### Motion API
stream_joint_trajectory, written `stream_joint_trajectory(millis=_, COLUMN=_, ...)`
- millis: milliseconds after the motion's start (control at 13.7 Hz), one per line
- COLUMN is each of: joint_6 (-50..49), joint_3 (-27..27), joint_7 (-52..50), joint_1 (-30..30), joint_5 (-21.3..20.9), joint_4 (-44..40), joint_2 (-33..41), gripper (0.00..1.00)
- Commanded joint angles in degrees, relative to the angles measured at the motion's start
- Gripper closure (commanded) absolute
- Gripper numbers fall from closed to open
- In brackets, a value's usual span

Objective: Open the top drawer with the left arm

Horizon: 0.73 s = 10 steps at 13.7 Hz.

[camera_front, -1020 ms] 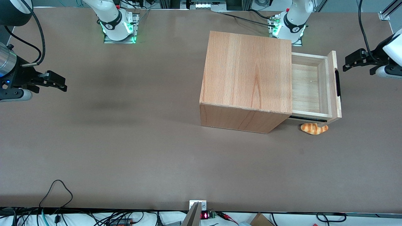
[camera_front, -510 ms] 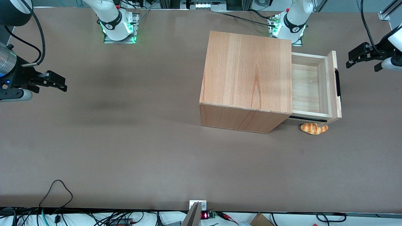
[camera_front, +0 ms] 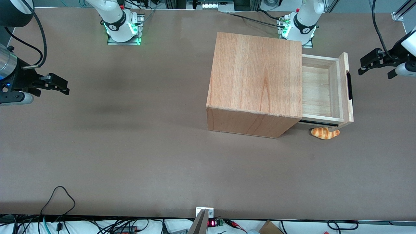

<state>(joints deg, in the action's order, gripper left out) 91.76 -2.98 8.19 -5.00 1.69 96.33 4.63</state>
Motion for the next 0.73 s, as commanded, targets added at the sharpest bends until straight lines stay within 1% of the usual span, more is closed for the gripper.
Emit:
stream_joint_trajectory(millis=0, joint_6=-0.4, joint_3=0.3, joint_7=-0.5, joint_1=0.7, joint_5=-1.4, joint_4=-5.6, joint_2=-3.7, gripper=0.0)
stream_joint_trajectory(millis=146, joint_6=-3.6, joint_3=0.3, joint_7=-0.5, joint_1=0.8, joint_5=-1.2, joint_4=-10.1, joint_2=-6.4, gripper=0.0)
stream_joint_trajectory(millis=219, joint_6=-4.0, joint_3=0.3, joint_7=-0.5, joint_1=0.9, joint_5=-1.2, joint_4=-10.9, joint_2=-6.8, gripper=0.0)
stream_joint_trajectory(millis=656, joint_6=-4.0, joint_3=0.3, joint_7=-0.4, joint_1=0.9, joint_5=-1.1, joint_4=-11.0, joint_2=-6.8, gripper=0.0)
